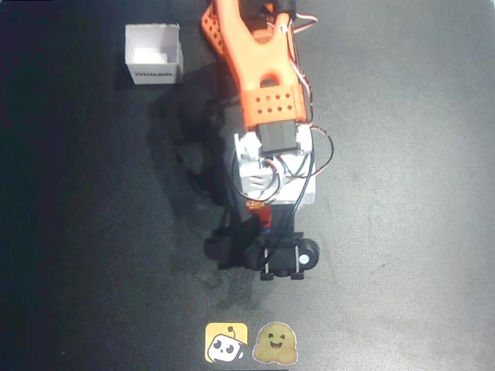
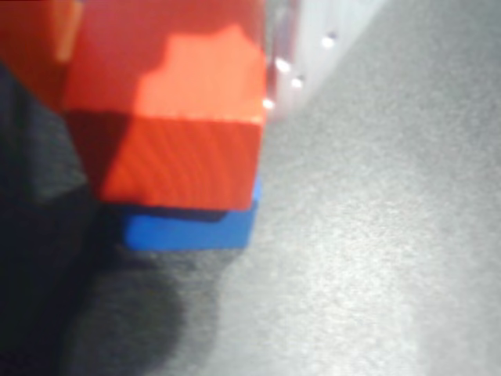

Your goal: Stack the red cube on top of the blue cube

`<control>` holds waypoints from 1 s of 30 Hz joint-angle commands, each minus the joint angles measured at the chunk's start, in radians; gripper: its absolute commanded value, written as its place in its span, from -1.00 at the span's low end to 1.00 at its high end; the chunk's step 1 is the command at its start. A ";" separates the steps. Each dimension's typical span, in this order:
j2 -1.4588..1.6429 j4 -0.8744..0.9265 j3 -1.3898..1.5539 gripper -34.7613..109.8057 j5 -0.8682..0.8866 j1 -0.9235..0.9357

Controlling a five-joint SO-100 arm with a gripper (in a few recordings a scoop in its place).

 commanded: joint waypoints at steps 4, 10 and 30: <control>0.061 -0.067 0.071 -0.52 -0.009 0.012; 0.071 -0.077 0.087 -0.52 -0.012 0.012; 0.081 -0.077 0.095 -0.26 -0.025 -0.014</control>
